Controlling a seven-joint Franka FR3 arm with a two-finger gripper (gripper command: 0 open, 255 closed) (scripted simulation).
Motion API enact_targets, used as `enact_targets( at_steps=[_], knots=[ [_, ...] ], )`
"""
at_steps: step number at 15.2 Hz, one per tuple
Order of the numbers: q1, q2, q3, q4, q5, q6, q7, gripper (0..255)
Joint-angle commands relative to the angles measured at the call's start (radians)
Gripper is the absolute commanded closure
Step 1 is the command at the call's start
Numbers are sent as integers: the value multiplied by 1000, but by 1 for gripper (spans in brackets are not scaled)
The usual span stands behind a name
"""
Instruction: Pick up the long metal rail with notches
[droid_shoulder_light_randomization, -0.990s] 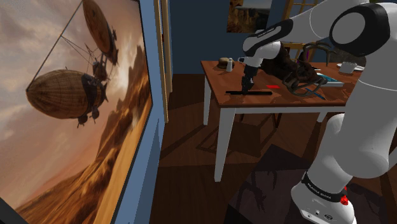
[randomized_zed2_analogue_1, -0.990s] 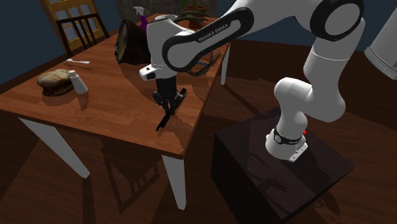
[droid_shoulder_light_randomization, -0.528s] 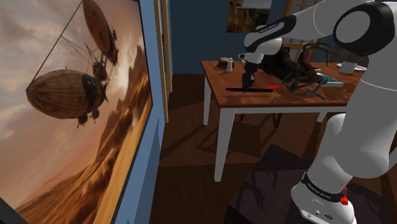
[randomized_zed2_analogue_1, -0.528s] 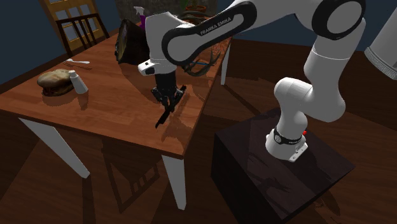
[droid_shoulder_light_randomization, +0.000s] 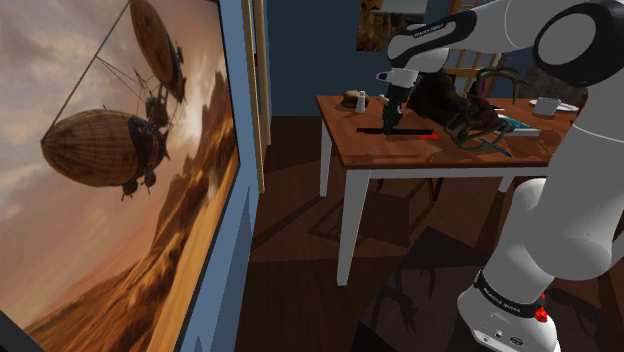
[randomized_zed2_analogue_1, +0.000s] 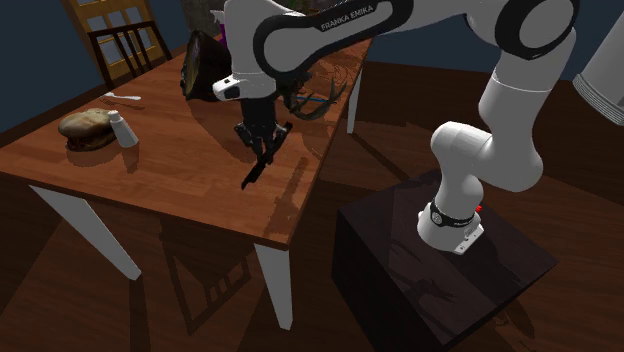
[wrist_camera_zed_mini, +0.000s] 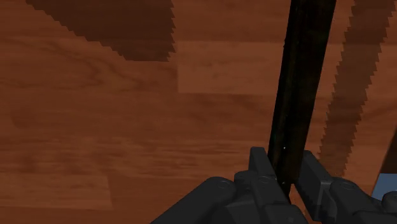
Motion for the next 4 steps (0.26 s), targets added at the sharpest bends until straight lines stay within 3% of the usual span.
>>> enact_targets(
  at_steps=[1,4],
  knots=[
    [0,-4,0,23,-4,-26,5,255],
    [0,-7,0,36,-7,-41,8,255]
  ],
)
